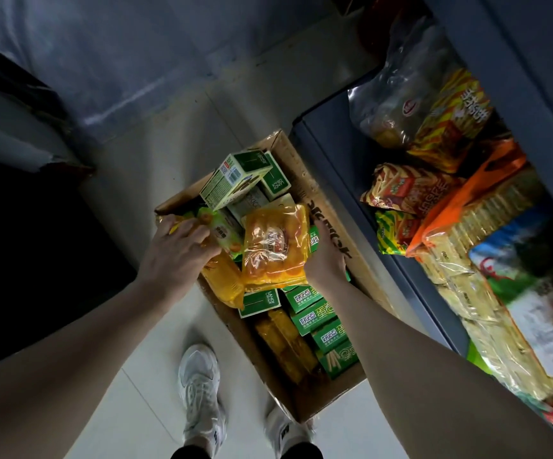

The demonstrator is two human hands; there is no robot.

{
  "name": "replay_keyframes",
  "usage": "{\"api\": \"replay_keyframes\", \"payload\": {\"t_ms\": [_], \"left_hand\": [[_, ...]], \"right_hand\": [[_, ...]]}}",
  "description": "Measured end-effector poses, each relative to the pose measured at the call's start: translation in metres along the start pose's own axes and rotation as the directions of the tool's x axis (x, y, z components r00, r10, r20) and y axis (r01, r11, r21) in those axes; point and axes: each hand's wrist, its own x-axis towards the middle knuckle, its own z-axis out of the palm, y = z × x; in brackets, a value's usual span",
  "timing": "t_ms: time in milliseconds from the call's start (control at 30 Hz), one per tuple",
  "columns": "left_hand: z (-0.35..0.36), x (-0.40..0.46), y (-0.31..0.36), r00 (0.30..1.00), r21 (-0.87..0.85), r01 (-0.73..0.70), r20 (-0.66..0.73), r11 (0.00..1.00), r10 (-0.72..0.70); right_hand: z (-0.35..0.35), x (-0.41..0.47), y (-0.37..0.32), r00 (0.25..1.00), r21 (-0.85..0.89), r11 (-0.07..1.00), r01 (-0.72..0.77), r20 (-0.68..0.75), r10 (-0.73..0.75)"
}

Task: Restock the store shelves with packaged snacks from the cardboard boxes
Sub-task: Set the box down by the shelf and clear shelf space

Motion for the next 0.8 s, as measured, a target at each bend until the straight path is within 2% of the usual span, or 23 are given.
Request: {"api": "replay_keyframes", "payload": {"t_ms": [167, 233, 300, 333, 400, 467, 633, 800], "left_hand": [[-0.011, -0.012, 0.004, 0.991, -0.05, -0.041, -0.127, 0.998, 0.034], [-0.01, -0.012, 0.005, 0.991, -0.054, -0.044, -0.126, 0.998, 0.037], [-0.004, -0.01, 0.006, 0.994, -0.049, -0.043, -0.099, 0.998, 0.038], [0.0, -0.009, 0.007, 0.996, -0.05, -0.04, -0.083, 0.998, 0.036], [0.01, -0.008, 0.008, 0.998, -0.063, -0.036, -0.063, 0.997, 0.032], [0.019, -0.008, 0.011, 0.998, -0.074, -0.041, -0.06, 0.996, 0.036], [0.026, -0.013, 0.013, 0.996, -0.081, -0.066, -0.066, 0.995, 0.06], [-0.002, -0.019, 0.021, 0.999, -0.064, -0.035, -0.041, 0.997, 0.032]], "right_hand": [[-0.004, -0.01, 0.002, 0.997, 0.13, 0.991, -0.028, -0.068, 0.037], [0.001, -0.008, 0.0, 0.992, 0.261, 0.957, -0.126, 0.006, 0.129], [0.012, -0.003, 0.002, 0.968, 0.423, 0.872, -0.247, 0.146, 0.203], [0.019, 0.0, 0.001, 0.954, 0.463, 0.837, -0.29, 0.209, 0.215], [0.033, 0.007, 0.001, 0.942, 0.442, 0.841, -0.311, 0.264, 0.209], [0.048, 0.014, 0.001, 0.955, 0.416, 0.869, -0.269, 0.23, 0.185], [0.049, 0.015, 0.001, 0.979, 0.484, 0.856, -0.181, 0.169, 0.112], [0.008, -0.027, 0.001, 0.992, 0.246, 0.961, 0.128, -0.043, -0.121]]}}
